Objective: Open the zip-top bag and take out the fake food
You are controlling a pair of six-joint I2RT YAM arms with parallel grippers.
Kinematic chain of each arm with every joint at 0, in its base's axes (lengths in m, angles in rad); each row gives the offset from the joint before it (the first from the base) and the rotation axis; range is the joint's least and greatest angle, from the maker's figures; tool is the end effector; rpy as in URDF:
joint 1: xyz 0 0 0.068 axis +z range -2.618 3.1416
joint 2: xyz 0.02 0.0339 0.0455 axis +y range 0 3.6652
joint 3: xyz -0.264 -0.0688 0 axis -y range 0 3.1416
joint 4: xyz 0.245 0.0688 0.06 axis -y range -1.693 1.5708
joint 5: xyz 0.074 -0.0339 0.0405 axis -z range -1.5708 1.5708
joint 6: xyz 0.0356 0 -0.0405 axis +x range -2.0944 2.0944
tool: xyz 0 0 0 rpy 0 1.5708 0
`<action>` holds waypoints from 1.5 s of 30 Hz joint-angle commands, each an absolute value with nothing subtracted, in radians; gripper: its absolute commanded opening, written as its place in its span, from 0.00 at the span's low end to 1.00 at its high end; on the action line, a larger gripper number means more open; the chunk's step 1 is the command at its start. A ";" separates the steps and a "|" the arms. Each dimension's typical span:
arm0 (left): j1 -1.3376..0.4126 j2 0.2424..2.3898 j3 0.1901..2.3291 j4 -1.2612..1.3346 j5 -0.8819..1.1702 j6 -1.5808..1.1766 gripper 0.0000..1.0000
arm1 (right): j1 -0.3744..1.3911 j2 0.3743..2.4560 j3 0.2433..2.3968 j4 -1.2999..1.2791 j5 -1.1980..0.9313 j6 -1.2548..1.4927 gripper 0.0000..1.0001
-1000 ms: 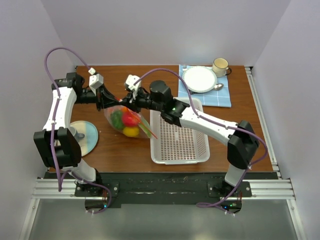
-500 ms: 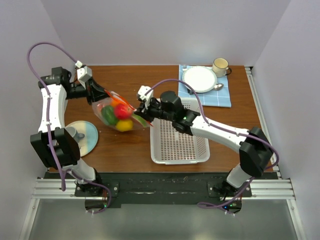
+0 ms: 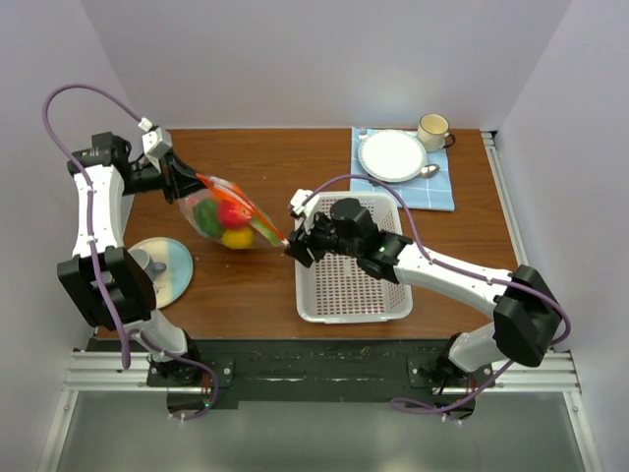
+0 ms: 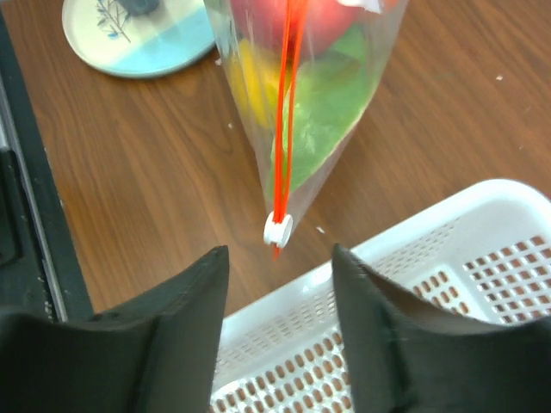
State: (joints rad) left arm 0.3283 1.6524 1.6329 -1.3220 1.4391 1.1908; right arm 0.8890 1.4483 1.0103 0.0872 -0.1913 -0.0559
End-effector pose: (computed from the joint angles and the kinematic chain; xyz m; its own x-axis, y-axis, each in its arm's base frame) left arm 0.3006 0.0651 0.3552 -0.1832 0.0664 -0.9808 0.9195 0.3647 -0.1470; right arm 0.2074 0.2662 0.2885 -0.1674 -0.2932 -0.9413 -0.8855 0.4644 0.0128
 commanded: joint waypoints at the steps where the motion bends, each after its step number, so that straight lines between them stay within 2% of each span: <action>1: 0.287 1.574 1.519 -1.315 1.462 1.233 0.00 | 0.885 1.437 1.103 0.054 -0.151 -0.058 0.67; 3: 0.261 1.559 1.473 -1.315 1.445 1.247 0.00 | 0.885 1.448 1.175 0.054 -0.140 -0.066 0.76; 8: 0.247 1.537 1.390 -1.315 1.430 1.266 0.00 | 0.887 1.537 1.288 0.092 -0.121 -0.057 0.82; 17: 0.247 1.513 1.374 -1.315 1.404 1.267 0.00 | 0.893 1.661 1.330 0.153 -0.202 -0.008 0.80; 30: 0.247 1.531 1.397 -1.315 1.402 1.262 0.00 | 0.894 1.687 1.301 0.155 -0.199 -0.008 0.77; 45: 0.245 1.540 1.410 -1.298 1.384 1.240 0.00 | 0.902 1.626 1.201 0.225 -0.244 0.078 0.76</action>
